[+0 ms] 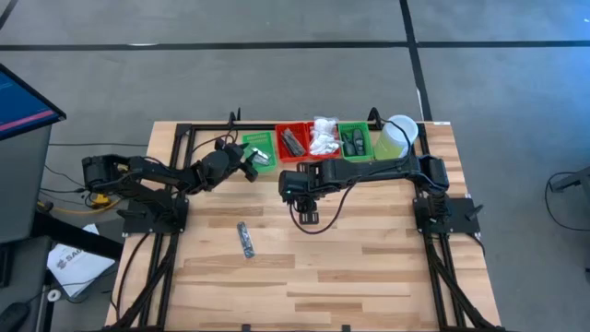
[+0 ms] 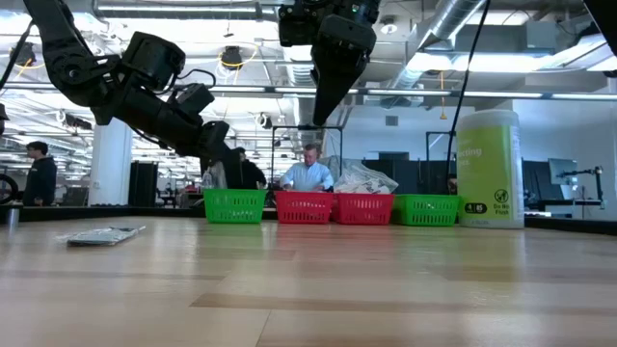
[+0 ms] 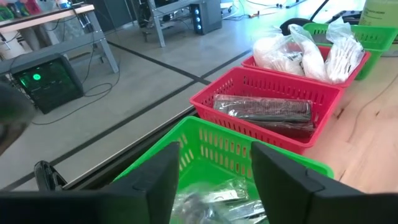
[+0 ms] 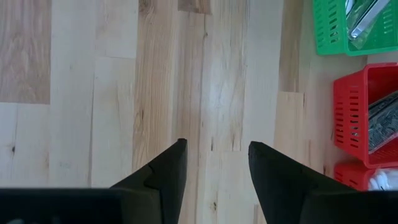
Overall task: Pick & Place Travel size toiletries
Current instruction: Put the black comb into the left red bin
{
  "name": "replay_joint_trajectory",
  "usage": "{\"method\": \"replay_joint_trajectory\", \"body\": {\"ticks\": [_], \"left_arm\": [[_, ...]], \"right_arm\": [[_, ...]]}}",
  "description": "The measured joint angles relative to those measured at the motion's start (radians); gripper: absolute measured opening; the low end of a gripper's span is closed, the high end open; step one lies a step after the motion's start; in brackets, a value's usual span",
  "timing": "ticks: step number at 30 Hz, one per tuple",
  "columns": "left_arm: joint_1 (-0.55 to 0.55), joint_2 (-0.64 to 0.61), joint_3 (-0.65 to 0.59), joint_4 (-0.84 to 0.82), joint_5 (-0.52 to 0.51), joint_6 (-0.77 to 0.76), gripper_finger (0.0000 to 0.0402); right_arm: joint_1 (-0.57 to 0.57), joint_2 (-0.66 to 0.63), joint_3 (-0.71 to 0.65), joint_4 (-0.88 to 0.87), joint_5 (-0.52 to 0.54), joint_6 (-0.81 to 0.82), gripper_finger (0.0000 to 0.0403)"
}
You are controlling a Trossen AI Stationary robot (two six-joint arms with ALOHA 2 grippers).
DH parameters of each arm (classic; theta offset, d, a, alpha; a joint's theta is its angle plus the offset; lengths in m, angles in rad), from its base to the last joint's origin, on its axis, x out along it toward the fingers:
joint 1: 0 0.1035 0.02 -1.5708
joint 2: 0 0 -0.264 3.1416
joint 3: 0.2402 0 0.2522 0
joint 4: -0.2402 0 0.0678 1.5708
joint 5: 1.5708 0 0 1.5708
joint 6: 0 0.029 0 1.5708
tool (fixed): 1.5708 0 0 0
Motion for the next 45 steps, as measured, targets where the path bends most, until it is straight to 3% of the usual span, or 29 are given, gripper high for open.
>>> {"method": "replay_joint_trajectory", "body": {"ticks": [5,14,24,31,36,45], "left_arm": [[0.000,0.000,0.000,0.002,0.000,0.000,0.0202],[-0.004,0.000,0.000,0.004,0.022,-0.025,0.0189],[-0.129,-0.063,-0.021,-0.012,0.408,-0.054,0.0179],[-0.249,-0.190,-0.112,-0.132,0.577,-0.072,0.0175],[-0.309,-0.260,-0.193,-0.132,0.587,-0.101,0.0174],[-0.339,-0.244,-0.286,-0.141,0.587,-0.233,0.0168]], "right_arm": [[0.000,0.000,0.000,0.004,0.000,0.000,0.0160],[0.004,0.000,0.000,0.012,0.000,0.008,0.0159],[0.044,0.001,0.000,0.013,-0.002,0.012,0.0159],[0.071,0.004,0.000,0.023,-0.002,0.016,0.0159],[0.075,0.005,0.000,0.042,-0.002,0.016,0.0159],[0.074,0.006,0.000,0.055,0.000,0.016,0.0159]]}}
